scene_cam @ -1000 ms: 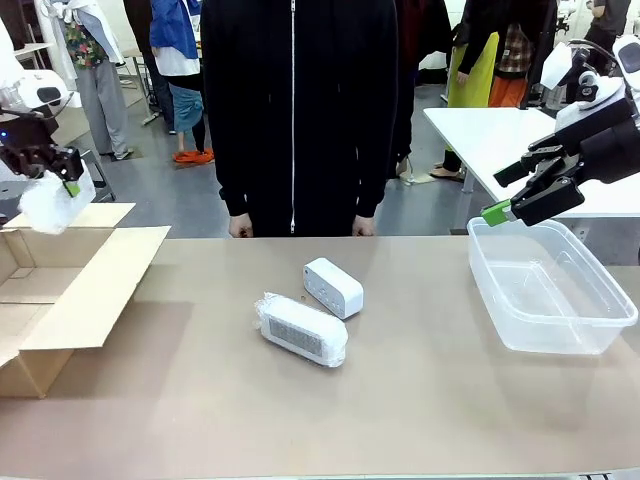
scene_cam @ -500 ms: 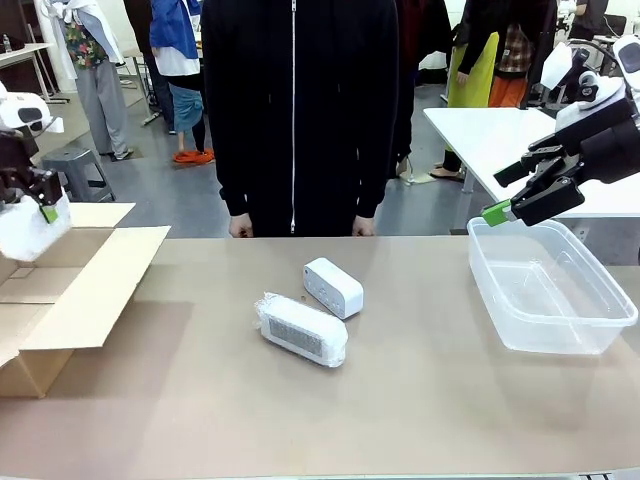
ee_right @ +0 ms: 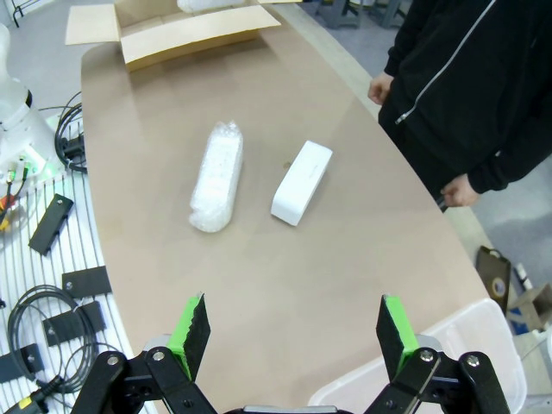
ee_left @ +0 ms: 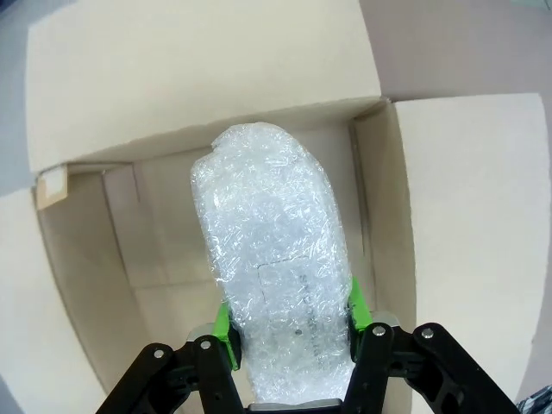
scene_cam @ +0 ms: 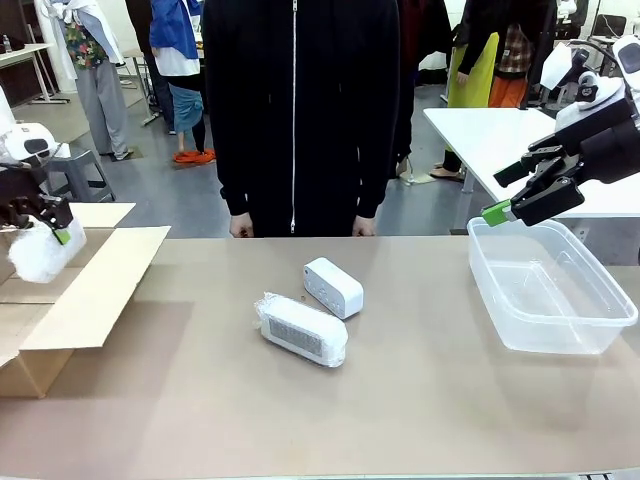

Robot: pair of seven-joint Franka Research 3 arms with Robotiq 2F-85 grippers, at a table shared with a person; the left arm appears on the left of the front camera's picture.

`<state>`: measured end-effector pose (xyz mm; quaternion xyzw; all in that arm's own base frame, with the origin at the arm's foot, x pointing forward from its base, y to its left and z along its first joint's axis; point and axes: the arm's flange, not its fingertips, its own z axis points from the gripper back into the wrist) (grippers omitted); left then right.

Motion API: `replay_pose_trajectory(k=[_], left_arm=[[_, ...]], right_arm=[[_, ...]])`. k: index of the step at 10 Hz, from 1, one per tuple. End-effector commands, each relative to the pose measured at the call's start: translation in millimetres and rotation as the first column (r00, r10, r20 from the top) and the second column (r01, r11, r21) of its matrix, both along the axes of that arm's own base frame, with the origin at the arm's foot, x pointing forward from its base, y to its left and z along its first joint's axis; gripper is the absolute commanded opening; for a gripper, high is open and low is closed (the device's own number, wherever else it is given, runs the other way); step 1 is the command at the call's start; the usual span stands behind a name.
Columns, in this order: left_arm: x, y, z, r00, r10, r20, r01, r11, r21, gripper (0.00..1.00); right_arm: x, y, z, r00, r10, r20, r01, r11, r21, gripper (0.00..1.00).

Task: Separate and place wrapped and unwrapped clocks.
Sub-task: If the picked Digital clock is wrapped, place it in the Package Box ; if not, place it in the Organizing box.

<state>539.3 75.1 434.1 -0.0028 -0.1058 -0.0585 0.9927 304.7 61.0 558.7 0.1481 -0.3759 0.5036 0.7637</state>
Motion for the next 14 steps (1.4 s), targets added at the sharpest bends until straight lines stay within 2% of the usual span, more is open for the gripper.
replay_pose_trajectory(k=[1, 5, 6, 12, 13, 14], left_arm=[[7.4, -2.5, -19.4, 0.999, -0.044, -0.006, 0.044, 0.999, -0.012, 0.55], [13.7, -4.0, -29.9, 0.999, -0.043, 0.011, 0.043, 0.999, -0.027, 0.55], [15.2, -4.9, -30.8, 0.999, -0.049, 0.004, 0.049, 0.998, -0.028, 1.0], [21.5, -5.8, -24.6, 0.998, -0.049, -0.031, 0.049, 0.999, -0.013, 1.0], [21.3, -6.1, -20.5, 0.998, -0.05, -0.045, 0.05, 0.999, -0.011, 1.0], [20.9, -5.9, -0.6, 0.998, -0.027, -0.051, 0.026, 0.999, -0.027, 1.0]], right_arm=[[0.4, 1.4, -1.0, 1.0, 0.012, -0.006, -0.012, 1.0, 0.012, 1.0], [0.4, 1.4, -1.0, 1.0, 0.012, -0.006, -0.012, 1.0, 0.012, 1.0], [0.4, 1.4, -1.0, 1.0, 0.012, -0.006, -0.012, 1.0, 0.012, 1.0], [0.4, 1.4, -1.0, 1.0, 0.012, -0.006, -0.012, 1.0, 0.012, 1.0], [0.4, 1.4, -1.0, 1.0, 0.012, -0.006, -0.012, 1.0, 0.012, 1.0], [0.4, 1.4, -1.0, 1.0, 0.012, -0.006, -0.012, 1.0, 0.012, 1.0]])
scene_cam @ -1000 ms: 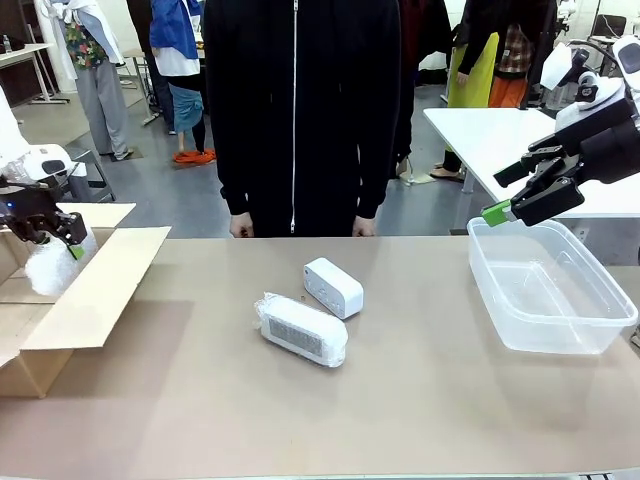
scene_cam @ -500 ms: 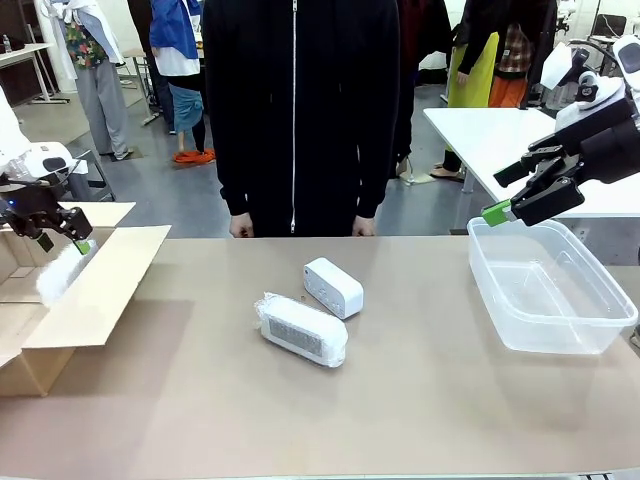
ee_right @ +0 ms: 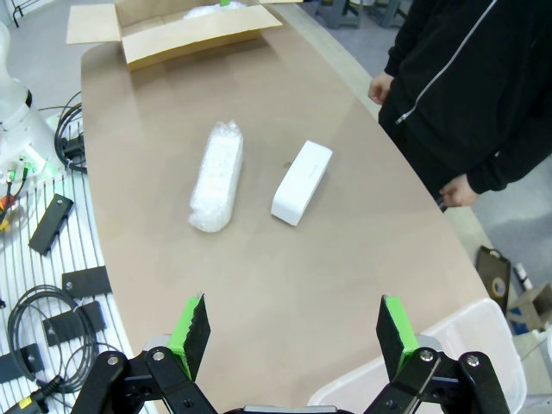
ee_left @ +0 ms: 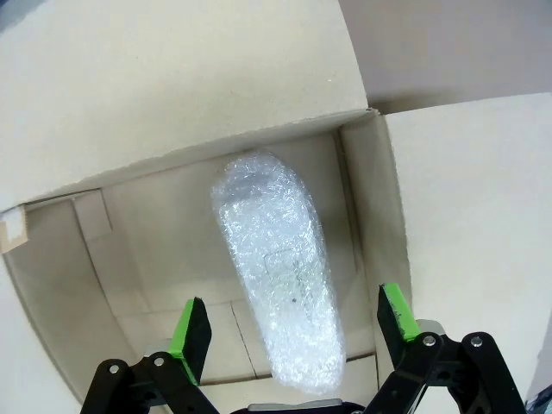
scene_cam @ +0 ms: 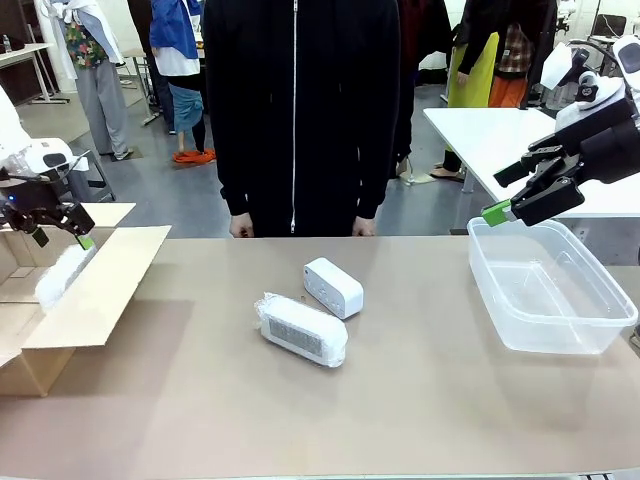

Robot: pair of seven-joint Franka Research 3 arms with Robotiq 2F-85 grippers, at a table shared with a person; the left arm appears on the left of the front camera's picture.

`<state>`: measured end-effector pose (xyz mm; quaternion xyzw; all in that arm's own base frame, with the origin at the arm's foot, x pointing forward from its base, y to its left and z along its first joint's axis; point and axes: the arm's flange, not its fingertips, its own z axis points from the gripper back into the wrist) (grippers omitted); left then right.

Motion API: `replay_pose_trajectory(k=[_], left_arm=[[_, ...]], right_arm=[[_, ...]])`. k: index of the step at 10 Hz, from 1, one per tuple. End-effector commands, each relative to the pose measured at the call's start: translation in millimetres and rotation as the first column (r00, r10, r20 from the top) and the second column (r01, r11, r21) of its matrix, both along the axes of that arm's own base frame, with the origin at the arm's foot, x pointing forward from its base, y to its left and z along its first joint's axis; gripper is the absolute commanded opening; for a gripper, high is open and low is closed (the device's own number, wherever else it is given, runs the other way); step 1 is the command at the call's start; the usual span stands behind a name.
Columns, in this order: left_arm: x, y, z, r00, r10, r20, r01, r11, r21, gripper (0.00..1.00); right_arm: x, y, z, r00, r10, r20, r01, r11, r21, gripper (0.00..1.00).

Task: Separate and place wrapped and unwrapped clocks.
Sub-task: If the picked Digital clock is wrapped, place it in the Package Box ; if not, place it in the Organizing box.

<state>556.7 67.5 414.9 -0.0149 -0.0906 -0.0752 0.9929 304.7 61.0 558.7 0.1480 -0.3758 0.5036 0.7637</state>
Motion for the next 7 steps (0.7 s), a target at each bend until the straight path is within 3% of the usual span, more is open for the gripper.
replay_pose_trajectory(k=[1, 4, 7], left_arm=[[1.4, 2.0, 36.9, 1.0, 0.015, -0.024, -0.016, 1.0, -0.016, 1.0], [-18.6, 0.7, 122.5, 1.0, 0.005, -0.031, -0.005, 1.0, -0.014, 1.0], [-33.6, 2.4, 171.3, 0.999, 0.013, -0.048, -0.013, 1.0, -0.007, 1.0]], right_arm=[[0.4, 1.4, -0.9, 1.0, 0.013, -0.006, -0.012, 1.0, 0.012, 1.0], [0.4, 1.4, -0.9, 1.0, 0.013, -0.006, -0.012, 1.0, 0.012, 1.0], [0.4, 1.4, -0.9, 1.0, 0.013, -0.006, -0.012, 1.0, 0.012, 1.0]])
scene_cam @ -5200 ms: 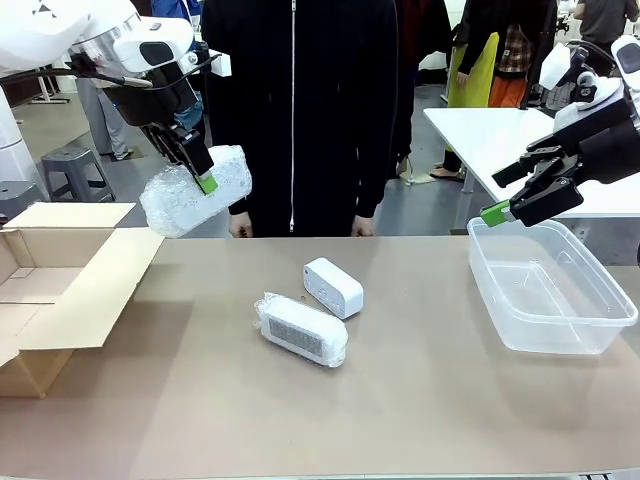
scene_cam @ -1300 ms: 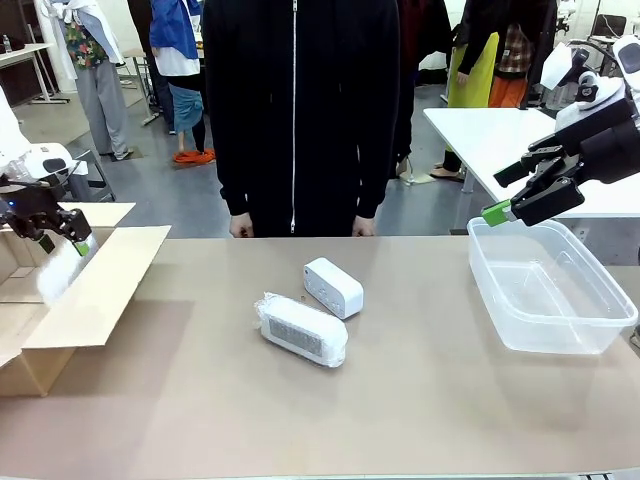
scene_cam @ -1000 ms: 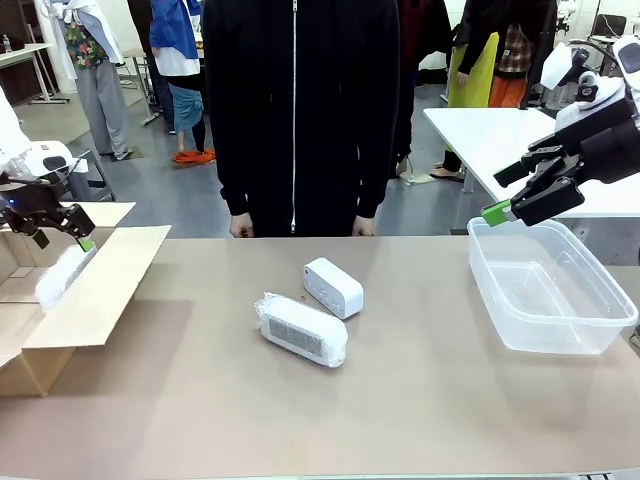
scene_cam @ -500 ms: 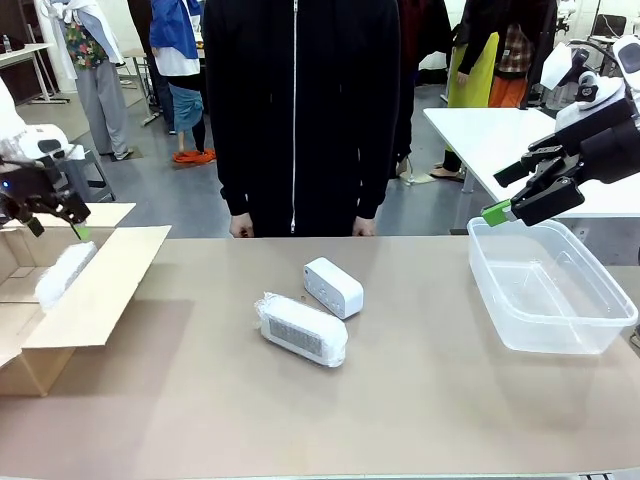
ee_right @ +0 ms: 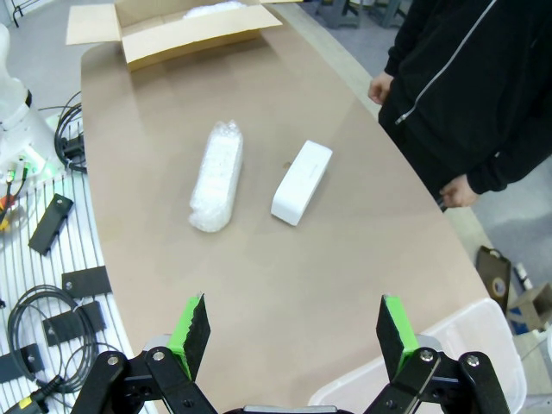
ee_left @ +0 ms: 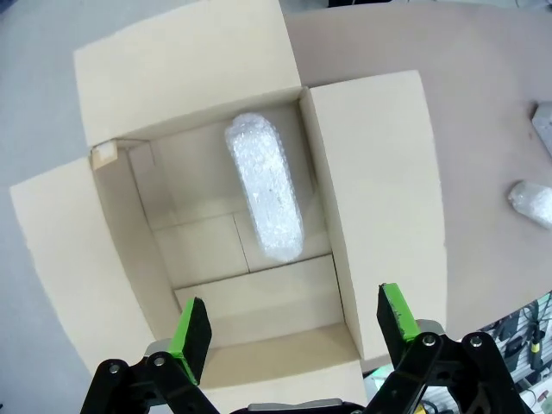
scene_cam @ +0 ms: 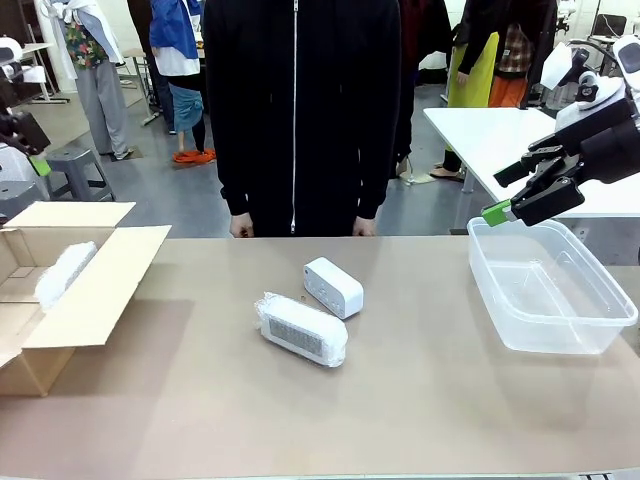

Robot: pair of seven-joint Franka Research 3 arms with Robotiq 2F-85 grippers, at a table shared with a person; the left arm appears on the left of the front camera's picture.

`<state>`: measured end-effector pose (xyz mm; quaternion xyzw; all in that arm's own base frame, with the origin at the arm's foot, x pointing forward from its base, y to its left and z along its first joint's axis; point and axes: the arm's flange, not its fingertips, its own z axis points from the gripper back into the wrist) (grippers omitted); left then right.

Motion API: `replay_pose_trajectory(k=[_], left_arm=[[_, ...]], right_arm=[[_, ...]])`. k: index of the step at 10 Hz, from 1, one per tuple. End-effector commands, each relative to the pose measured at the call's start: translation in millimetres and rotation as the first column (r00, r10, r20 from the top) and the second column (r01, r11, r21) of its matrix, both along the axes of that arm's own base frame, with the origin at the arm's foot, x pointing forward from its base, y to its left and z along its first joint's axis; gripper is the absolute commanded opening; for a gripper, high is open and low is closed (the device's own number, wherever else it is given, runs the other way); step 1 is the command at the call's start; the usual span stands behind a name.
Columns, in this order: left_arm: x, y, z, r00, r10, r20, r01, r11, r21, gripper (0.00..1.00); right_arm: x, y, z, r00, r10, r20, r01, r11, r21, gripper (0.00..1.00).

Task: Separate and place wrapped and unwrapped clocks.
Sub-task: If the picked Digital clock is wrapped, place it in the Package Box ; if not, place it in the Organizing box, then pick up the Digital clock indicated by the person.

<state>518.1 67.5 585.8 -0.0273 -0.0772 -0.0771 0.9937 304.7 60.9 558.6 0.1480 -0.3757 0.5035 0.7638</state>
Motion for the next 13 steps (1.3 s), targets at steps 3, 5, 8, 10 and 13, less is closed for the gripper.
replay_pose_trajectory(k=[3, 5, 8, 10, 13], left_arm=[[5.5, -2.4, -7.7, 0.997, 0.047, -0.066, -0.046, 0.999, 0.019, 1.0], [-0.6, 0.6, 3.2, 1.0, 0.011, -0.015, -0.01, 1.0, 0.014, 1.0], [-0.6, 0.6, 3.2, 1.0, 0.011, -0.015, -0.01, 1.0, 0.014, 1.0], [-0.6, 0.6, 3.2, 1.0, 0.011, -0.015, -0.01, 1.0, 0.014, 1.0], [-0.6, 0.6, 3.2, 1.0, 0.011, -0.015, -0.01, 1.0, 0.014, 1.0]], right_arm=[[0.4, 1.5, -0.9, 1.0, 0.013, -0.005, -0.013, 1.0, 0.012, 1.0], [0.4, 1.5, -0.9, 1.0, 0.013, -0.005, -0.013, 1.0, 0.012, 1.0], [0.4, 1.5, -0.9, 1.0, 0.013, -0.005, -0.013, 1.0, 0.012, 1.0], [0.4, 1.5, -0.9, 1.0, 0.013, -0.005, -0.013, 1.0, 0.012, 1.0], [0.4, 1.5, -0.9, 1.0, 0.013, -0.005, -0.013, 1.0, 0.012, 1.0]])
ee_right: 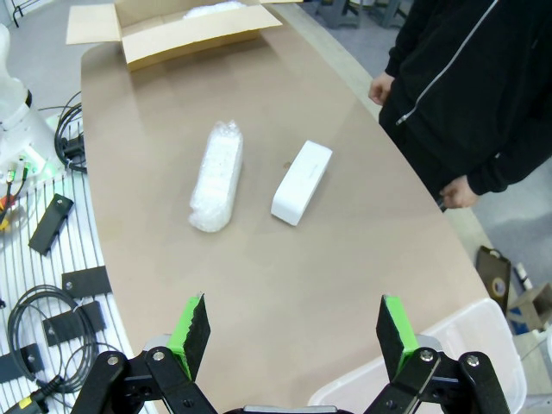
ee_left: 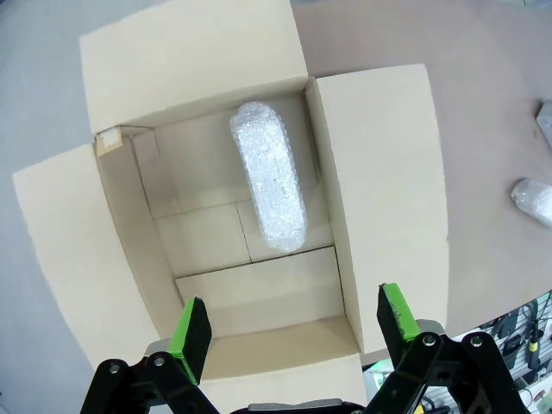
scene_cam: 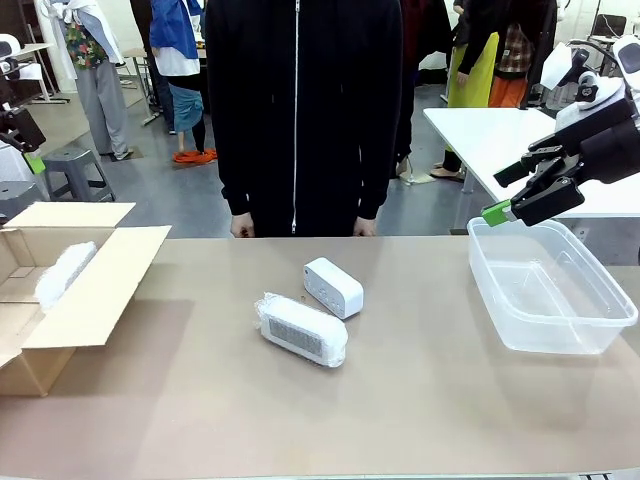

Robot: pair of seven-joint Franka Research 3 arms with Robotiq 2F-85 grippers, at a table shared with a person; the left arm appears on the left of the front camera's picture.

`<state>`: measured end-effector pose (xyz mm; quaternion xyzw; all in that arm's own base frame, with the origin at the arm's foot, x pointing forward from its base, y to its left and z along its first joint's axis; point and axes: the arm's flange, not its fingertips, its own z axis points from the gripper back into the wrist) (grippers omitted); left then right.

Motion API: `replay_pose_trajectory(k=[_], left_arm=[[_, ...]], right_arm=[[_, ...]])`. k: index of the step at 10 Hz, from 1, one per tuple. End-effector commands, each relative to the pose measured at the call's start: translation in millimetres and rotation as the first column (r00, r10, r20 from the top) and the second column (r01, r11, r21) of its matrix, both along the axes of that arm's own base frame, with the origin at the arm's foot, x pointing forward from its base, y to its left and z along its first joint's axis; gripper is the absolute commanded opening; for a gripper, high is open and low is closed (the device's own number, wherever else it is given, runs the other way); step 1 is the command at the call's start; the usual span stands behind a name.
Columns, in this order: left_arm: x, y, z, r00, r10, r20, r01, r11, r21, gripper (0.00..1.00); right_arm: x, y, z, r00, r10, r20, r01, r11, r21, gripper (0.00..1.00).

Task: Separate and place wrapped and unwrapped clocks.
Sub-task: Pick up the Digital clock indicated by the person.

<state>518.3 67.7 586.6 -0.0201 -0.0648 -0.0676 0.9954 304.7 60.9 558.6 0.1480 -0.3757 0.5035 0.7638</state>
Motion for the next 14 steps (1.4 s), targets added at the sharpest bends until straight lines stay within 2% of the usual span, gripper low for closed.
replay_pose_trajectory(k=[1, 5, 6, 8, 10, 13, 14], left_arm=[[-0.9, 0.4, 2.4, 1.0, -0.009, 0.009, 0.009, 1.0, -0.001, 1.0], [0.0, 0.0, 0.0, 1.0, 0.0, 0.0, 0.0, 1.0, 0.0, 1.0], [-13.9, -31.5, 19.7, 0.992, -0.121, 0.024, 0.121, 0.992, -0.017, 1.0], [-64.8, -80.3, 42.8, 0.942, -0.334, 0.026, 0.335, 0.939, -0.077, 1.0], [-112.6, -97.1, 43.2, 0.871, -0.489, 0.053, 0.49, 0.851, -0.189, 1.0], [-168.6, -101.6, 3.5, 0.77, -0.613, 0.178, 0.637, 0.717, -0.285, 1.0], [-180.1, -104.8, -4.3, 0.746, -0.607, 0.274, 0.665, 0.695, -0.274, 1.0]], right_arm=[[0.4, 1.5, -0.9, 1.0, 0.013, -0.005, -0.013, 1.0, 0.012, 1.0], [0.4, 1.5, -0.9, 1.0, 0.013, -0.005, -0.013, 1.0, 0.012, 1.0], [0.4, 1.5, -0.9, 1.0, 0.013, -0.005, -0.013, 1.0, 0.012, 1.0], [0.4, 1.5, -0.9, 1.0, 0.013, -0.005, -0.013, 1.0, 0.012, 1.0], [0.4, 1.5, -0.9, 1.0, 0.013, -0.005, -0.013, 1.0, 0.012, 1.0], [0.4, 1.5, -0.9, 1.0, 0.013, -0.005, -0.013, 1.0, 0.012, 1.0], [0.4, 1.5, -0.9, 1.0, 0.013, -0.005, -0.013, 1.0, 0.012, 1.0]])
